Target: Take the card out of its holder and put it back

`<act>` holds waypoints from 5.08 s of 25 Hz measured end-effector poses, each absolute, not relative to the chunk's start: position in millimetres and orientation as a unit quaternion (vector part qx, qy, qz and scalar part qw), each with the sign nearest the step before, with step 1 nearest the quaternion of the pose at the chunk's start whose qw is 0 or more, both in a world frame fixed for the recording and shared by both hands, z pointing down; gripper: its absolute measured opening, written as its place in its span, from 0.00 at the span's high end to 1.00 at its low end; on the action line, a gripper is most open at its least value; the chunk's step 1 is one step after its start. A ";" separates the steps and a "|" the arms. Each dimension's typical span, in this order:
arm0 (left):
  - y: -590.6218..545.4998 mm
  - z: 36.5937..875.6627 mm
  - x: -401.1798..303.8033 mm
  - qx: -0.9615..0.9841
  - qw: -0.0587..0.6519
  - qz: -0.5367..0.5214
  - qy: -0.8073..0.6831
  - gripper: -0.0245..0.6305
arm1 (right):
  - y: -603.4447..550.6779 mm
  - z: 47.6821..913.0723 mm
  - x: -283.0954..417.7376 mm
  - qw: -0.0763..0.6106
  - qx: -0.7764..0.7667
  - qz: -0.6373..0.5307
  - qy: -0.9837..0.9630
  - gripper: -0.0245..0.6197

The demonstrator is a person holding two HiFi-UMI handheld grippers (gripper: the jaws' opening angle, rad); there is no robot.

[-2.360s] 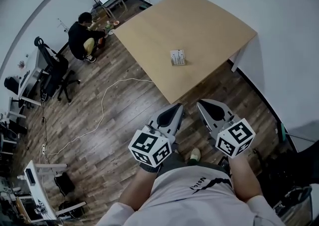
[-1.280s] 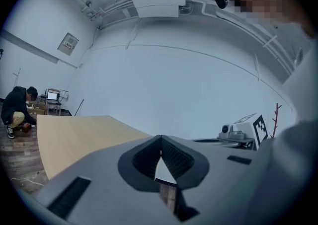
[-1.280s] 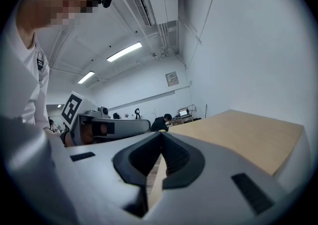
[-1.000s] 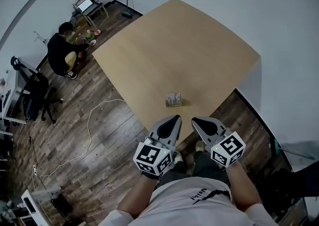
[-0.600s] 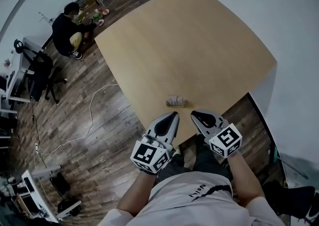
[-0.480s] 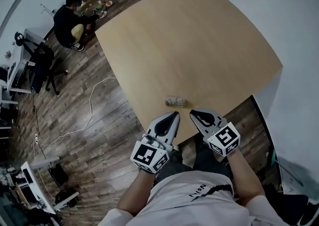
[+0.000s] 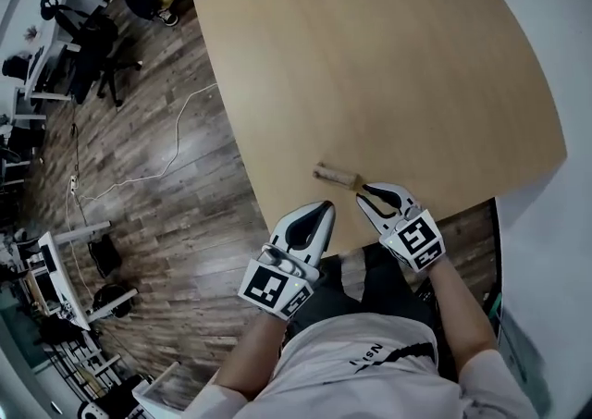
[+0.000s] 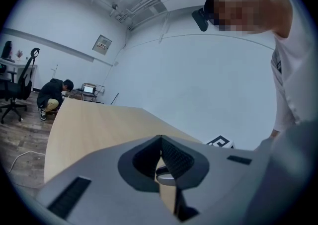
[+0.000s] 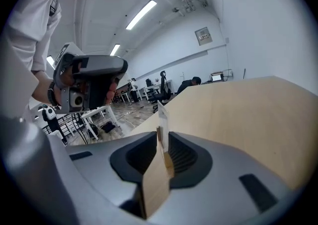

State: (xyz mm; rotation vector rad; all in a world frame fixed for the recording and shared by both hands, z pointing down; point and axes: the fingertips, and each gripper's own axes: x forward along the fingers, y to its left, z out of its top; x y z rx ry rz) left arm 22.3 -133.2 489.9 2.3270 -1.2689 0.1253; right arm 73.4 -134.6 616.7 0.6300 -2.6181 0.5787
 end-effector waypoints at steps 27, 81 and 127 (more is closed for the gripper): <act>-124.6 562.4 -5.7 0.801 0.276 0.042 -0.530 0.94 | -154.0 639.9 35.0 0.158 0.140 0.153 -0.966 0.92; -94.8 329.1 -18.9 0.911 0.158 -0.007 -0.381 0.94 | -118.9 320.0 45.1 0.015 0.346 0.131 -0.929 0.92; -137.1 424.8 -30.3 0.834 0.207 0.006 -0.512 0.94 | -170.4 451.4 67.2 0.074 0.225 0.157 -0.959 0.92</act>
